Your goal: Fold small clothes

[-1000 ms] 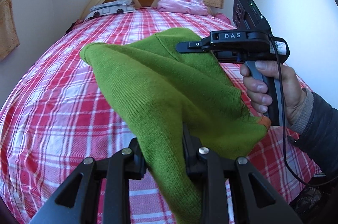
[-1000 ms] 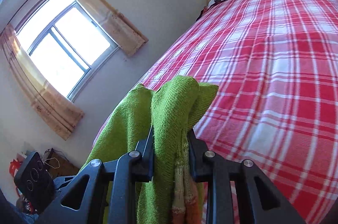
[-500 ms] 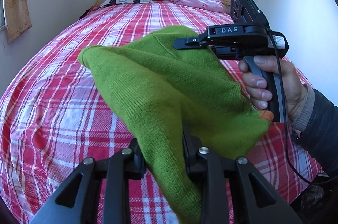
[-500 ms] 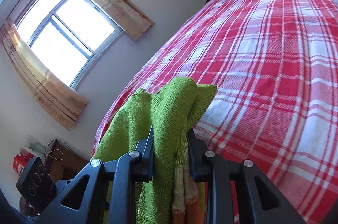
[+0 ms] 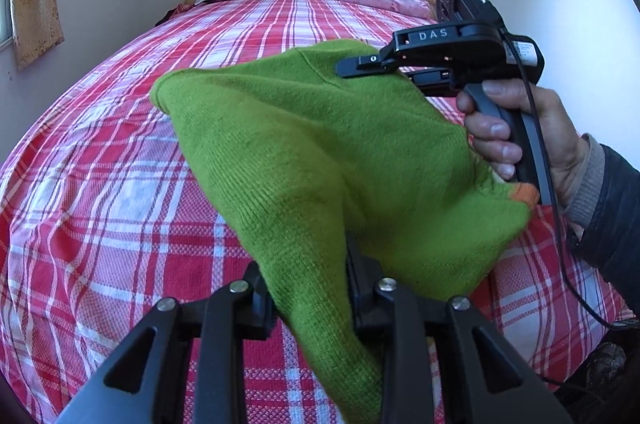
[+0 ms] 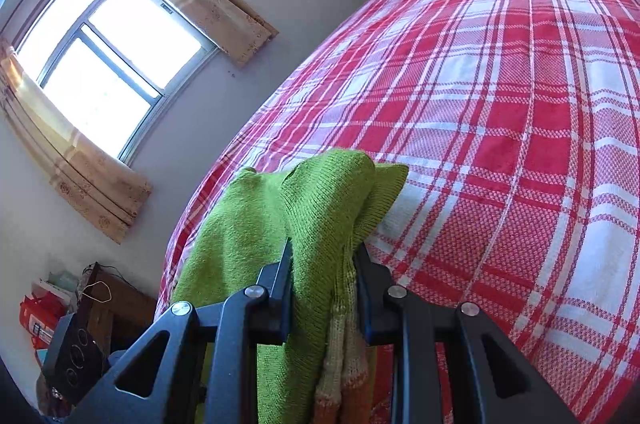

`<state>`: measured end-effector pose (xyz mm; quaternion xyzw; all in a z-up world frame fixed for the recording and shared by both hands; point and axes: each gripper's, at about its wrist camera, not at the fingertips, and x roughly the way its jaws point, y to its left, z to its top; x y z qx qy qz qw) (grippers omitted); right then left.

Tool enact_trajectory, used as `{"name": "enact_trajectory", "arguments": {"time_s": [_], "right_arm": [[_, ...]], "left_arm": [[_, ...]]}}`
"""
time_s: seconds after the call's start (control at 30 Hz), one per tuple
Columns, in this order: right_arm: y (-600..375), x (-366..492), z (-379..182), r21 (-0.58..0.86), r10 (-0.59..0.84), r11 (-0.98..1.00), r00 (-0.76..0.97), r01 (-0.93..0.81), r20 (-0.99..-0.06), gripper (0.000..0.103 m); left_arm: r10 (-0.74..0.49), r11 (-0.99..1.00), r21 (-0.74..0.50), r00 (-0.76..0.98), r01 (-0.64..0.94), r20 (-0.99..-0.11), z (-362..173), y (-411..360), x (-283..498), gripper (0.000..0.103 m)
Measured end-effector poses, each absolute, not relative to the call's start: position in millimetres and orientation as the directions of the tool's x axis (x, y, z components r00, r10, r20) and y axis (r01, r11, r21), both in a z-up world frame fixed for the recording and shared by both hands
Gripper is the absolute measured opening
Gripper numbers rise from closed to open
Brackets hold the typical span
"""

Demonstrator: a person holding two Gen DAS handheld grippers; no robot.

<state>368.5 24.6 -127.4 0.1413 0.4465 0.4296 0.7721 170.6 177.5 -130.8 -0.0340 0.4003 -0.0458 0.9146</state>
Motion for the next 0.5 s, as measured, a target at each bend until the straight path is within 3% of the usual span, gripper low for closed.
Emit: {"name": "enact_trajectory", "arguments": {"time_s": [0.2, 0.37, 0.5], "right_arm": [[22, 368, -130, 0.594, 0.780, 0.604, 0.241, -0.531, -0.578, 0.026], [18, 370, -138, 0.576, 0.752, 0.639, 0.252, -0.510, -0.609, 0.026], [17, 369, -136, 0.567, 0.741, 0.651, 0.262, -0.504, -0.618, 0.030]], "left_arm": [[-0.107, 0.993, -0.108, 0.671, 0.040, -0.734, -131, 178, 171, 0.036], [-0.061, 0.998, -0.053, 0.668, 0.033, -0.742, -132, 170, 168, 0.053], [-0.034, 0.999, -0.023, 0.666, 0.025, -0.745, -129, 169, 162, 0.060]]}}
